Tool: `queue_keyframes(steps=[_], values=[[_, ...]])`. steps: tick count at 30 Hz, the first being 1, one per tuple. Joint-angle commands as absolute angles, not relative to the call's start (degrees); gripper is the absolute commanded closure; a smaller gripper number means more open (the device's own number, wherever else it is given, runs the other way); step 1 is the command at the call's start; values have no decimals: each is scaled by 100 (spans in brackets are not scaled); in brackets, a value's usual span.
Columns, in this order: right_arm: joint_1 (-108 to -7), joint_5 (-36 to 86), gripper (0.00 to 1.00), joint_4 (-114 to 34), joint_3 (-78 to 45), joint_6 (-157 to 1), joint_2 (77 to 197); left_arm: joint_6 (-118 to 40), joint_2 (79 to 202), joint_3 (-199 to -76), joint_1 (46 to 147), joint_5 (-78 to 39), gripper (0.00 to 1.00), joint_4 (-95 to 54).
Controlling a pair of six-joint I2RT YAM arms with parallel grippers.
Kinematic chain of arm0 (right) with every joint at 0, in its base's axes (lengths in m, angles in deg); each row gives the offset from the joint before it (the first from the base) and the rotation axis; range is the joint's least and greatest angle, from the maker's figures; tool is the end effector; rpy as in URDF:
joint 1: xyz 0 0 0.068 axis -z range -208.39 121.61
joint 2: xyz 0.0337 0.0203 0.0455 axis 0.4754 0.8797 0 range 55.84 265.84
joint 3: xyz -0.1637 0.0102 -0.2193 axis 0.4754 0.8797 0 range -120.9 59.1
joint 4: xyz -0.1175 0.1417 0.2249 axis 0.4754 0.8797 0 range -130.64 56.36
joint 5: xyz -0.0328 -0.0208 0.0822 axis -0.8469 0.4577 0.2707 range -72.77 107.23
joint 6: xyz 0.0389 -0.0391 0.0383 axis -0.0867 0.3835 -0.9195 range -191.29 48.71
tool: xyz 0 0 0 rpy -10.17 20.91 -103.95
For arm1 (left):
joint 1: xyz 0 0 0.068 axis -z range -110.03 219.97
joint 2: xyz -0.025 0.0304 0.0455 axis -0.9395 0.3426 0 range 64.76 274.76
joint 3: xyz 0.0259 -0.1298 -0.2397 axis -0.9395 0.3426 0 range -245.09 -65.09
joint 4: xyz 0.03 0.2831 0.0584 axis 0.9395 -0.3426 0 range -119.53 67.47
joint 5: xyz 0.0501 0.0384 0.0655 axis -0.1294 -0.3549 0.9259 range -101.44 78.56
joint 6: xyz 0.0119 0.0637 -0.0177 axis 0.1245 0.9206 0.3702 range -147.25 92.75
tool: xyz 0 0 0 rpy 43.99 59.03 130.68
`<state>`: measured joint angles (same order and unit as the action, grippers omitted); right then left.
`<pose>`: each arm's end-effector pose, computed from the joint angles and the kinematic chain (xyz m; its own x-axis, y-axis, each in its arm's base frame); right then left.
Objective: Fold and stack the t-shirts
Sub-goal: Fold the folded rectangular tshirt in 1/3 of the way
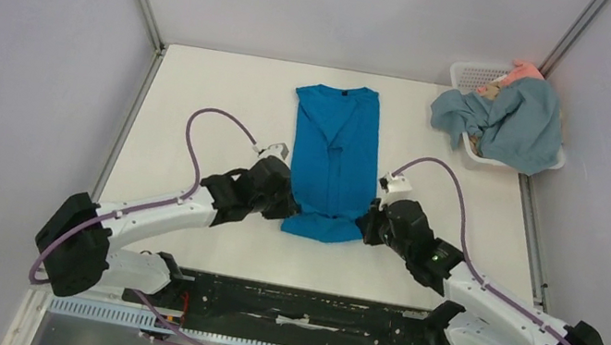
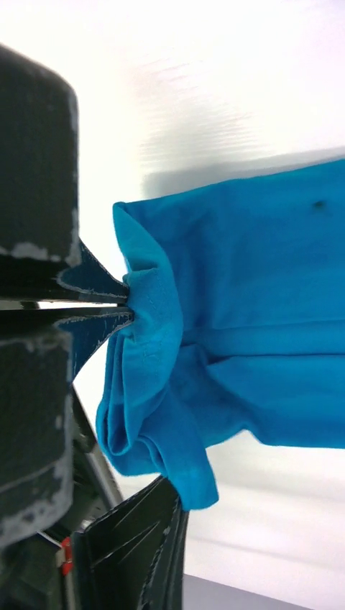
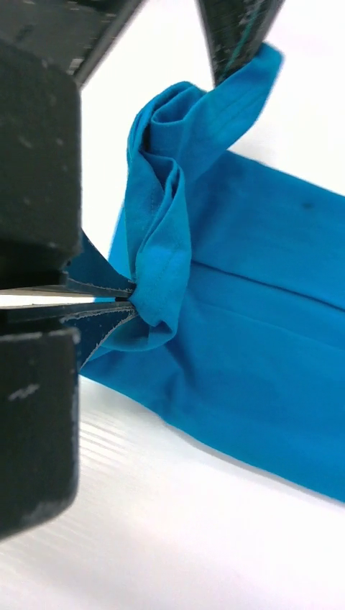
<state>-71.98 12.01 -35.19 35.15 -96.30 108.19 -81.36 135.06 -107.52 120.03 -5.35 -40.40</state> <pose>0.1737 0.1585 0.1740 -0.6329 -0.0212 -0.7739 -0.4021 0.8632 0.3052 0.1915 -0.2199 0.1959 -0.8487 -0.2411 -0.4708 0.0467 0.8524 -0.5208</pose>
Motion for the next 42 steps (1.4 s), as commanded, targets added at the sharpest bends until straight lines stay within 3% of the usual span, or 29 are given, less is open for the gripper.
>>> queue_keyframes(steps=[1, 12, 25, 28, 29, 31, 32, 33, 34, 35, 36, 42], values=[[-7014, 189, 100, -4387, 2767, -9463, 11416, -7682, 13911, -11387, 11481, -363, 98, -3756], [-6183, 622, 100, -5319, 2117, -9003, 12651, -7270, 15411, -12594, 10387, -943, 98, -3707], [-5651, 905, 97, -5671, 1224, -8719, 14290, -7077, 17078, -13845, 9828, -1556, 98, -3803], [-5536, 991, 91, -5629, 934, -8727, 14691, -7078, 17219, -13973, 9734, -1488, 85, -3827], [-5508, 993, 91, -5621, 870, -8720, 14770, -7064, 17245, -14008, 9711, -1476, 77, -3820], [-5439, 979, 83, -5606, 734, -8745, 14892, -6990, 17290, -14127, 9682, -1481, 52, -3840], [-5403, 989, 68, -5552, 635, -8791, 14940, -6919, 17326, -14234, 9678, -1502, 39, -3884], [-5367, 970, 42, -5438, 514, -8832, 14964, -6864, 17363, -14403, 9665, -1517, 32, -4027], [-5346, 937, 23, -5340, 409, -8817, 14963, -6802, 17411, -14601, 9657, -1530, 30, -4230], [-5343, 891, 10, -5185, 297, -8802, 14938, -6755, 17409, -14765, 9651, -1511, 29, -4461], [-5340, 842, 2, -5026, 235, -8770, 14876, -6733, 17367, -14806, 9655, -1504, 28, -4567], [-5342, 818, 2, -4776, 1487, -9121, 13740, -6899, 16417, -13335, 9676, -1833, 22, -4261]])
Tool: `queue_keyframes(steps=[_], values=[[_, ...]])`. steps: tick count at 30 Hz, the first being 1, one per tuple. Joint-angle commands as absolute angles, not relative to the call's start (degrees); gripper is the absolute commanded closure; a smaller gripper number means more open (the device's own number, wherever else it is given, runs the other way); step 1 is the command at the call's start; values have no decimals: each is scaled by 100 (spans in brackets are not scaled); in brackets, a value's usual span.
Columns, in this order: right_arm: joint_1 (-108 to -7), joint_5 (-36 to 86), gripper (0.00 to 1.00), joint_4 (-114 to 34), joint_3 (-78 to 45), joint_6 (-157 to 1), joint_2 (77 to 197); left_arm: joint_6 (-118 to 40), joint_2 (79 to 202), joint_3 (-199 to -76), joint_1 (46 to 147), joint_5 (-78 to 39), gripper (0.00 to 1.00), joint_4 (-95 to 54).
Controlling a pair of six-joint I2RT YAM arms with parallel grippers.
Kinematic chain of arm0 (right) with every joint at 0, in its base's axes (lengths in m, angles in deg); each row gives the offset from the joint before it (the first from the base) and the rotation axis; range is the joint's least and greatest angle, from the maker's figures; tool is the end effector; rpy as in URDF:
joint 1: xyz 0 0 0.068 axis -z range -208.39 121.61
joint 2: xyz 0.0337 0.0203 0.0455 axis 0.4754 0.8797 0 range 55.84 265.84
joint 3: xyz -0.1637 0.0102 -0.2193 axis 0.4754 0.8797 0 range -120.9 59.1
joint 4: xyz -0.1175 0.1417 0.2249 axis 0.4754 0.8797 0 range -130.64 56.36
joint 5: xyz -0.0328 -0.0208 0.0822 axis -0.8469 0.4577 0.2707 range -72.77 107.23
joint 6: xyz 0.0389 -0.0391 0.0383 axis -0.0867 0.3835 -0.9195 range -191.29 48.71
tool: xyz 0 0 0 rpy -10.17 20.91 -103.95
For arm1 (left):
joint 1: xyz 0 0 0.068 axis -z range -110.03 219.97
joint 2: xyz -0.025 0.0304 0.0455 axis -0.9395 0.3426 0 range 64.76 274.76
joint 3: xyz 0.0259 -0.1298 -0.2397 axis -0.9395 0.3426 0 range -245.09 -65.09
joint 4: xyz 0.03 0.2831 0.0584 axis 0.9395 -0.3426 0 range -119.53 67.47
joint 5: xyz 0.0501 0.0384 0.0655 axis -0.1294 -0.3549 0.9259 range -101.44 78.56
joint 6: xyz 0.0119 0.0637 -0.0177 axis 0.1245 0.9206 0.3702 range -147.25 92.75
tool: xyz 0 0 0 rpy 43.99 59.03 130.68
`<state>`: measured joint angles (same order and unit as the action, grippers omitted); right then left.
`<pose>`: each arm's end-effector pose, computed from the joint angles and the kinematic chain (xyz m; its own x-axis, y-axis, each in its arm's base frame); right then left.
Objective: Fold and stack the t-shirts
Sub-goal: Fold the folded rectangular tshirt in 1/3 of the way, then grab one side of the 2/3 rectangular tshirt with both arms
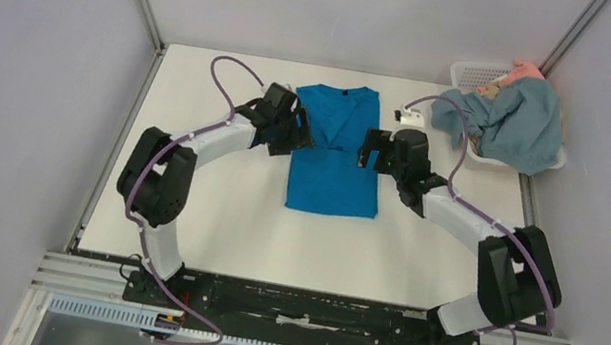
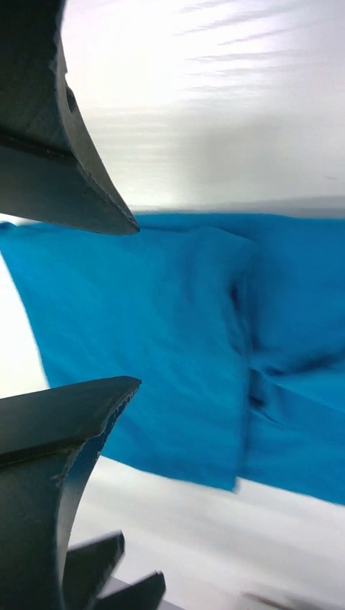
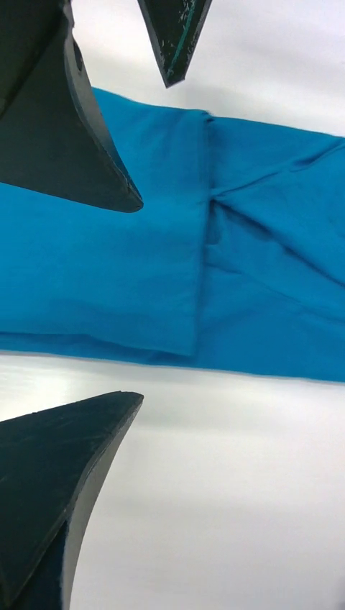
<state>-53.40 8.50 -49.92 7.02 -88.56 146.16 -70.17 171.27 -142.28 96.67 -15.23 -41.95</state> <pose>0.3537 0.1559 0.1934 -0.5075 0.0871 -0.8572 -0.1539 0.9697 0.1896 0.3999 -0.2051 0.1889 -0.8236 -0.3462 -0.4491 -0.1004 0.8685 -0.4854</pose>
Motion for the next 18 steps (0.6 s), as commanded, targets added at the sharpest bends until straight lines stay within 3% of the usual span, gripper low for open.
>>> queue_keyframes(steps=[1, 6, 11, 18], values=[[-5337, 913, 2, -4797, 1835, -9222, 13481, -6999, 16194, -12898, 9685, -1884, 21, -4144], [-5348, 1293, 2, -5034, 3101, -9573, 12562, -7309, 15619, -11562, 9756, -2312, 18, -3490], [-5344, 1432, 6, -5140, 3502, -9665, 12472, -7462, 15810, -11151, 9884, -2572, 18, -3076], [-5348, 1506, 27, -5571, 3651, -9699, 12895, -7550, 16167, -11106, 10082, -2622, 49, -2922]])
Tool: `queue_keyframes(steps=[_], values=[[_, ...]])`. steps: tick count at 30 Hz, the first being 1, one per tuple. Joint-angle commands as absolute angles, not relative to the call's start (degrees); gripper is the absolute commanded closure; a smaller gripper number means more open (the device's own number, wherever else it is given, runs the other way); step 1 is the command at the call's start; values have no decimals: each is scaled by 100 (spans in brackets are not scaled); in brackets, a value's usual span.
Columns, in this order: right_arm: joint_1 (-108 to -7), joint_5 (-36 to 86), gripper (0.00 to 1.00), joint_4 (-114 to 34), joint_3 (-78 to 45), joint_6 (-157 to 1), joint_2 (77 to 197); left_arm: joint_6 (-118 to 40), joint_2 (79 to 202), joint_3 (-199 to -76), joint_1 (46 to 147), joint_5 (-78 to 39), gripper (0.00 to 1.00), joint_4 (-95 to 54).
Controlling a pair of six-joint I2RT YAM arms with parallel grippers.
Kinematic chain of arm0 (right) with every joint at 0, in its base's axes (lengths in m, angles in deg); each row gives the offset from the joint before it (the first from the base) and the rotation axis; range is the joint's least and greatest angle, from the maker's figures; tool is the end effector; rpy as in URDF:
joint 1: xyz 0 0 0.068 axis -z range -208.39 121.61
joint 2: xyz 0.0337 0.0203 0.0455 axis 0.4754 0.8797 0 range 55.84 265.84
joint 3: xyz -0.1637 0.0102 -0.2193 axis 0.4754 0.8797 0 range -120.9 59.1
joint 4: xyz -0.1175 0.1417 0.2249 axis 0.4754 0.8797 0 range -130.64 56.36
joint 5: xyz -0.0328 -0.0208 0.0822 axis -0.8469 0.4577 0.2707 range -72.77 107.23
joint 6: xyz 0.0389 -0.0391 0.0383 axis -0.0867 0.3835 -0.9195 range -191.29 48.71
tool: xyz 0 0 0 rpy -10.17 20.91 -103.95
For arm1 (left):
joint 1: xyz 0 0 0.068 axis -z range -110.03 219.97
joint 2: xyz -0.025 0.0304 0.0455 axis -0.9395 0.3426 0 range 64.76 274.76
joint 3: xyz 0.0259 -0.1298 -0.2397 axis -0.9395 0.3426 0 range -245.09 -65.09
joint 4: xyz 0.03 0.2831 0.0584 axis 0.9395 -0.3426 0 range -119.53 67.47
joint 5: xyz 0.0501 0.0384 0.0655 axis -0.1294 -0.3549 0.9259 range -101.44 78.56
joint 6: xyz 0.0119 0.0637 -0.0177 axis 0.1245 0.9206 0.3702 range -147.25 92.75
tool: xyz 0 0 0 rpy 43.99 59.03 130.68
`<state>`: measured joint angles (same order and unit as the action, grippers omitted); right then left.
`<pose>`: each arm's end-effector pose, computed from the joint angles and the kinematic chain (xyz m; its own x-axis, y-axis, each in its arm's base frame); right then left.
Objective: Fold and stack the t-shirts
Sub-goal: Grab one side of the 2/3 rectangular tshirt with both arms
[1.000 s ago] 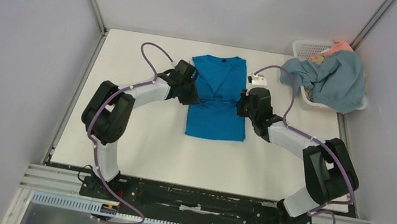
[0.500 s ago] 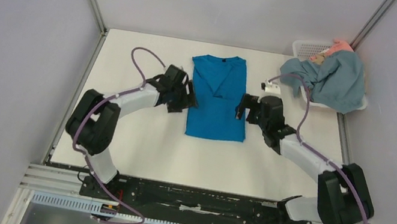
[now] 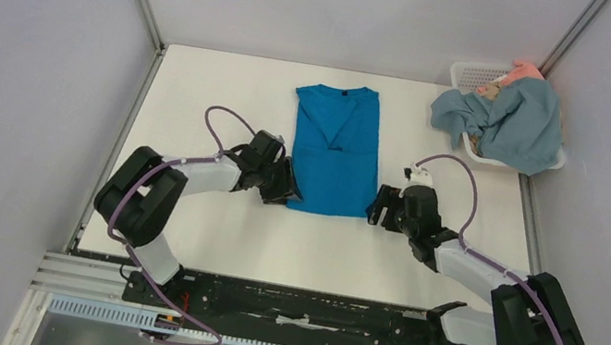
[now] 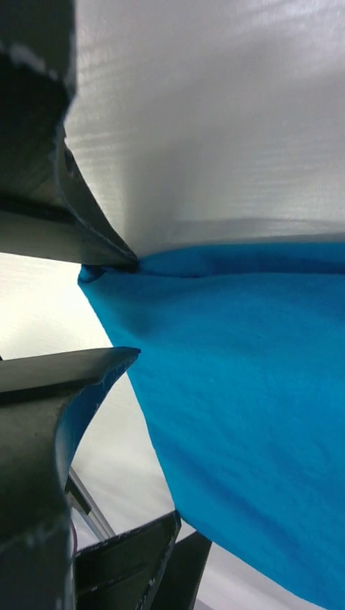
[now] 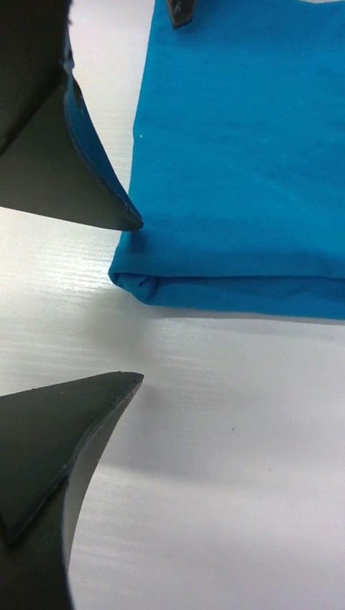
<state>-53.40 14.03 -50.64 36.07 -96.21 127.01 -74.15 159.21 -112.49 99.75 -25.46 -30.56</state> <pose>0.2402 0.1086 0.1202 -0.6688 0.1522 -0.7277 -0.1109 0.9474 0.3001 0.2927 -0.1825 0.1133 -0.9260 -0.2862 -0.2461 -0.1081 0.8257 -0.5536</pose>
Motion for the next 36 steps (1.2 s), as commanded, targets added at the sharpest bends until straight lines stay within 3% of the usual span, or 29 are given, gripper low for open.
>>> queue_keyframes(steps=[1, 5, 8, 12, 16, 24, 30, 36], values=[[-5340, 1536, 32, -5582, 3628, -9702, 12966, -7563, 16199, -11113, 10089, -2545, 52, -2920], [-5341, 1707, 42, -5628, 3631, -9645, 13070, -7581, 16361, -11235, 10082, -2322, 71, -3006], [-5351, 1847, 54, -5623, 3695, -9680, 13082, -7536, 16467, -11286, 10082, -2422, 96, -2984], [-5344, 1978, 68, -5713, 3751, -9691, 13218, -7533, 16393, -11165, 10083, -2436, 98, -2877], [-5348, 2499, 100, -5841, 4063, -9850, 13056, -7559, 16108, -10933, 10124, -2383, 98, -2849], [-5625, 2484, 100, -5212, 5078, -10095, 11229, -7738, 15147, -10180, 10822, -2046, 98, -2965], [-6943, 1554, 100, -4285, 5423, -10719, 9610, -8220, 13988, -9747, 11721, -1641, 98, -3281], [-7172, 1076, 100, -3894, 5050, -10721, 8904, -8347, 13119, -9830, 11861, -1331, 98, -3672]])
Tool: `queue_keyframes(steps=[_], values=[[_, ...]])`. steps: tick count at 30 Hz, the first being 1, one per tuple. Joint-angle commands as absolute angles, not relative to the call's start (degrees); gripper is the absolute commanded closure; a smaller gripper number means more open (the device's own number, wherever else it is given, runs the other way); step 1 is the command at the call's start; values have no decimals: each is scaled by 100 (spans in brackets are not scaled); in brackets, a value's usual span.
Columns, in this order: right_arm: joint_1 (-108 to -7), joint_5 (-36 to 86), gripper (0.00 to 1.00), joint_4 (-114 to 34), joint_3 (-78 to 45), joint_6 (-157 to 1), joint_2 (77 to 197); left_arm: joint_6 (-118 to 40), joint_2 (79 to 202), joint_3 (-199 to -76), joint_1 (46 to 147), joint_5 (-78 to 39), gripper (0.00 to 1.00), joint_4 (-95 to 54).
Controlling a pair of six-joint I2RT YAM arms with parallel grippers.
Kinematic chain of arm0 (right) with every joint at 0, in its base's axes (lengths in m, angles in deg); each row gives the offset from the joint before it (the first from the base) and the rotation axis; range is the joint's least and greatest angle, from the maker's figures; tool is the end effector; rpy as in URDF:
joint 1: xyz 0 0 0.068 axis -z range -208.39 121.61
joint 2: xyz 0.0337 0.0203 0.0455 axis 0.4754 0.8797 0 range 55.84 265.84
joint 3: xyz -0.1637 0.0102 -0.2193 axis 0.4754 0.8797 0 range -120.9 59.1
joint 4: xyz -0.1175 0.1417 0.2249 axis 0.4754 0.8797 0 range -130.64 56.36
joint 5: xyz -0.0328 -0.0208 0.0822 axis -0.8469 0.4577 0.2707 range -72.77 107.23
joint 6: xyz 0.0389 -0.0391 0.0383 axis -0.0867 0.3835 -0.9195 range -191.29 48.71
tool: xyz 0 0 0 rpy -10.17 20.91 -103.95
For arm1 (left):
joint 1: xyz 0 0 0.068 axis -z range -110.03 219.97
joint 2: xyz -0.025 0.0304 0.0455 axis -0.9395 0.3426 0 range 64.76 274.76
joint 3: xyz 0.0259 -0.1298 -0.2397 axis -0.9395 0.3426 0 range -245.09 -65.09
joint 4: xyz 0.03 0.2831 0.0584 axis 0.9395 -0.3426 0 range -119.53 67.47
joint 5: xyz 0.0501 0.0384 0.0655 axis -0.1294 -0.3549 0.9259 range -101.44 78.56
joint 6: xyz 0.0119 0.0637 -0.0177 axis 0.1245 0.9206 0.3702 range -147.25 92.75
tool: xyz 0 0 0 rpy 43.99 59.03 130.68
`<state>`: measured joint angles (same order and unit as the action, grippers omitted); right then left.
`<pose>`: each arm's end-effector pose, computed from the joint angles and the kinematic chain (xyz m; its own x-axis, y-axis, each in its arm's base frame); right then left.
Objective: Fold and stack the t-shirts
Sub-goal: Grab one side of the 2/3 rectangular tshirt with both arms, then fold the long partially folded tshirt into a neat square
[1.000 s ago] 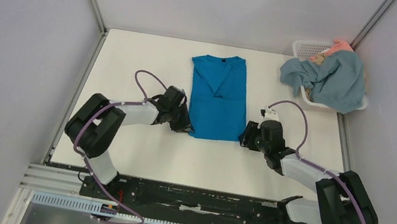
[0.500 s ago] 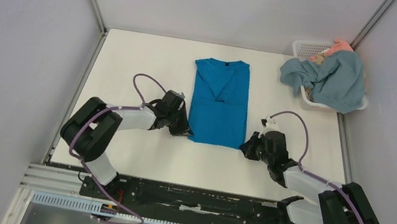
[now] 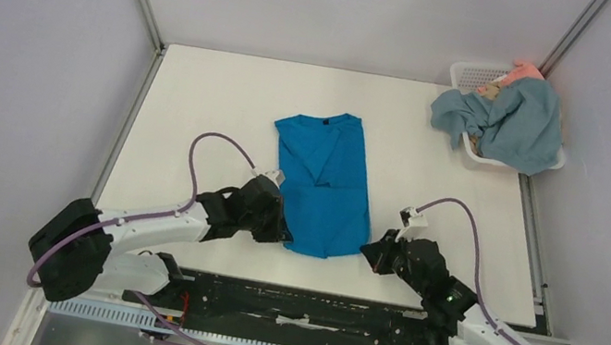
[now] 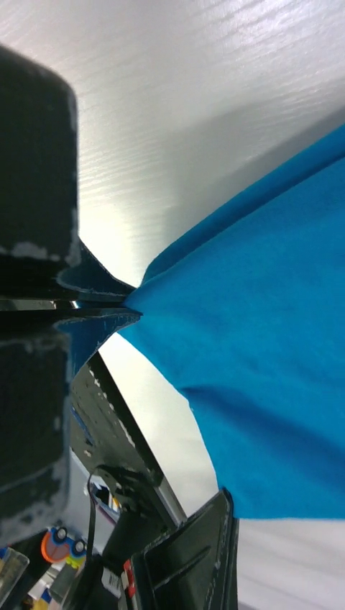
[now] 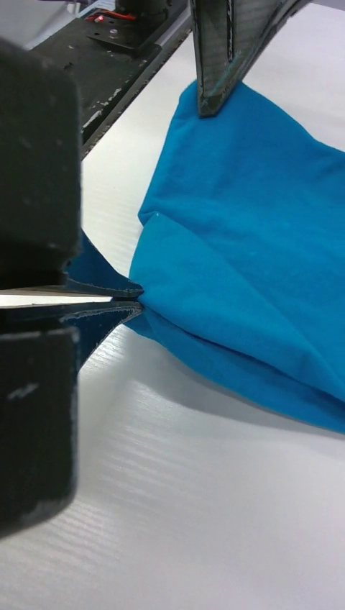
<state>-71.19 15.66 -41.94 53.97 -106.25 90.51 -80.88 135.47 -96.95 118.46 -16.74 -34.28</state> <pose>0.1361 0.1239 0.1201 -0.6637 0.1661 -0.7293 -0.3432 0.7988 0.4942 0.1725 -0.2024 0.1389 -0.9354 -0.1528 -0.3190 0.0529 0.8313 -0.5533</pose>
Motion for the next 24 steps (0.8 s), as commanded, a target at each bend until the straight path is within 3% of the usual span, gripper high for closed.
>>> queue_keyframes(steps=[1, 10, 16, 24], values=[[-7172, 1030, 100, -3873, 4952, -10677, 8929, -8342, 13035, -9890, 11868, -1299, 98, -3721], [-7172, -91, 100, -3843, 3308, -10183, 9868, -8134, 13234, -11312, 11515, -502, 98, -4731], [-7080, -754, 100, -3988, 2202, -9755, 10903, -7890, 13759, -12120, 10597, -893, 98, -4842], [-5916, 693, 100, -4868, 1300, -9470, 12260, -7615, 14754, -13211, 9834, -1118, 98, -4859]])
